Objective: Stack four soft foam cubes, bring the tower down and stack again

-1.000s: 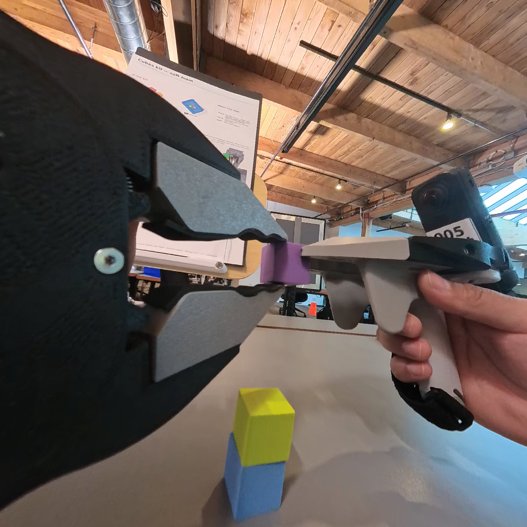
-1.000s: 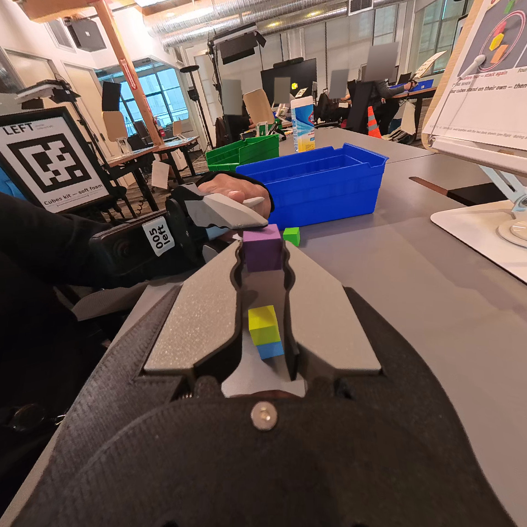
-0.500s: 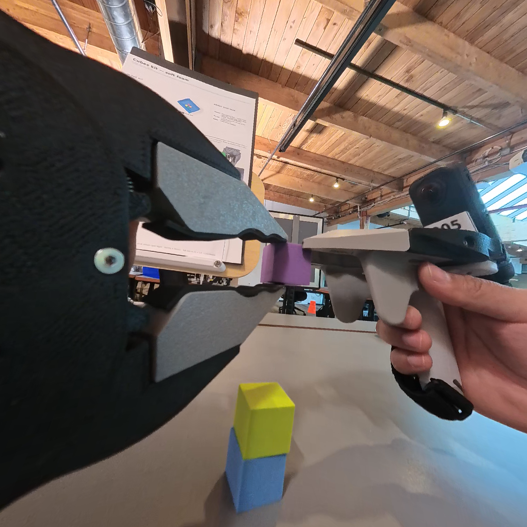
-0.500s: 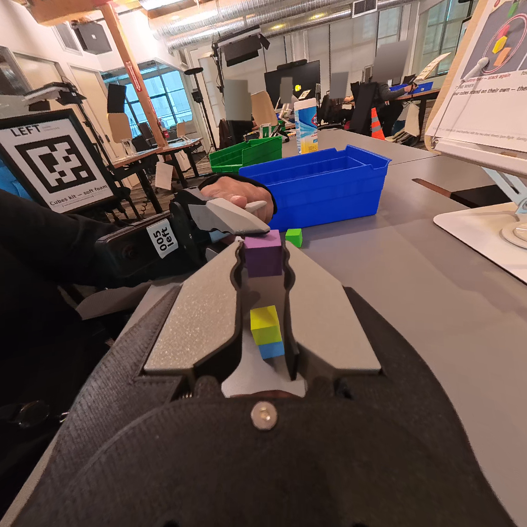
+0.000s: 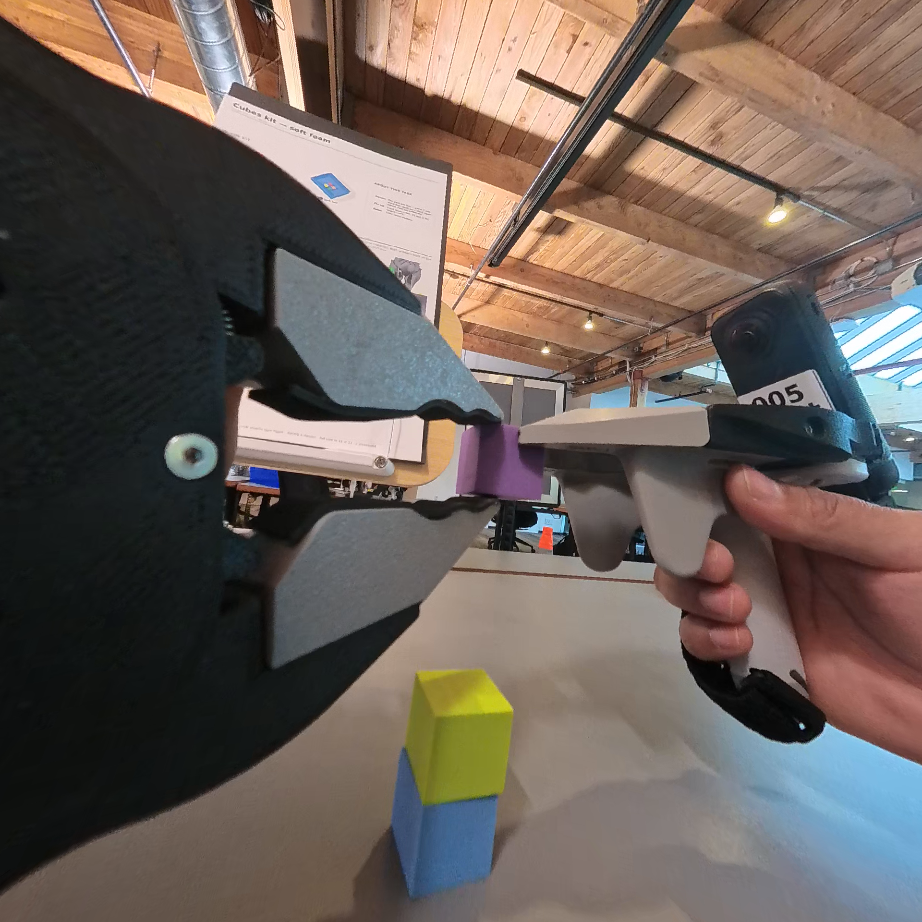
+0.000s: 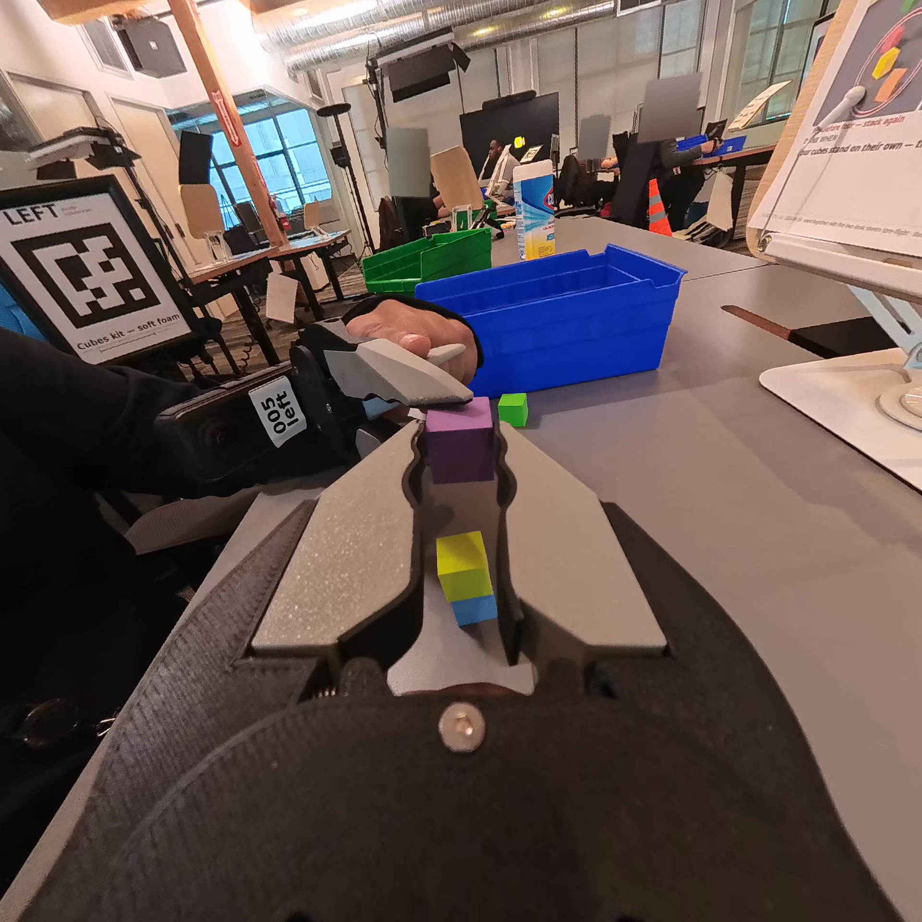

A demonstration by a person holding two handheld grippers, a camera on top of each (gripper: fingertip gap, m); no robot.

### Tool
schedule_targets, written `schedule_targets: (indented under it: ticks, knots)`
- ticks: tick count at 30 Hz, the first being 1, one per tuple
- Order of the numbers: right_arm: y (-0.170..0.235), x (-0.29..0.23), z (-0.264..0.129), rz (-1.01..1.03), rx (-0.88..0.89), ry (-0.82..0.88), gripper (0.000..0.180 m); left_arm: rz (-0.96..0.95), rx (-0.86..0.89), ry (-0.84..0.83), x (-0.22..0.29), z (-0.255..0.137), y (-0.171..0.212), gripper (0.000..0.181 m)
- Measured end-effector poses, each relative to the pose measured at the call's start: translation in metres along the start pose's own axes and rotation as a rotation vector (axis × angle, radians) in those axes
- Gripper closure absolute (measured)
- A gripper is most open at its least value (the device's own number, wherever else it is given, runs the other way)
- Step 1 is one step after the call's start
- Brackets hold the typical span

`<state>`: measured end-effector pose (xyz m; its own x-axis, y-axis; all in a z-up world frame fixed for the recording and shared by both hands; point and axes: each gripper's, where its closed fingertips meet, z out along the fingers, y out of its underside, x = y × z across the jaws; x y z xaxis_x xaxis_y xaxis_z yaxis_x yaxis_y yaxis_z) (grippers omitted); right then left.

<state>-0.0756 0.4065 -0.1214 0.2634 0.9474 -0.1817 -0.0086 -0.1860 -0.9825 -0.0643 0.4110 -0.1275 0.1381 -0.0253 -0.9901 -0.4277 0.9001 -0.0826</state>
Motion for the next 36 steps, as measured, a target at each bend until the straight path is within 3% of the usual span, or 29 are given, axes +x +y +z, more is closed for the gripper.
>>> schedule_targets:
  ticks: [7, 11, 20, 25, 36]
  knots:
    - [0.003, 0.003, 0.000, -0.011, -0.020, 0.022, 0.157, -0.007, -0.013, 0.015, 0.004, 0.000, 0.003, 0.153]
    - [-0.001, 0.005, -0.006, -0.003, 0.000, 0.018, 0.156, -0.105, 0.002, 0.105, 0.012, -0.004, 0.002, 0.136]
    - [0.017, -0.002, -0.003, -0.037, -0.062, -0.056, 0.156, -0.595, -0.074, 0.493, 0.047, -0.031, 0.028, 0.133]
    - [0.033, -0.010, 0.008, -0.106, -0.130, -0.083, 0.156, -0.881, -0.027, 0.719, 0.059, -0.052, 0.019, 0.133]
    - [0.055, -0.008, 0.014, -0.154, -0.204, -0.090, 0.156, -1.036, -0.033, 0.847, 0.076, -0.050, 0.008, 0.122]
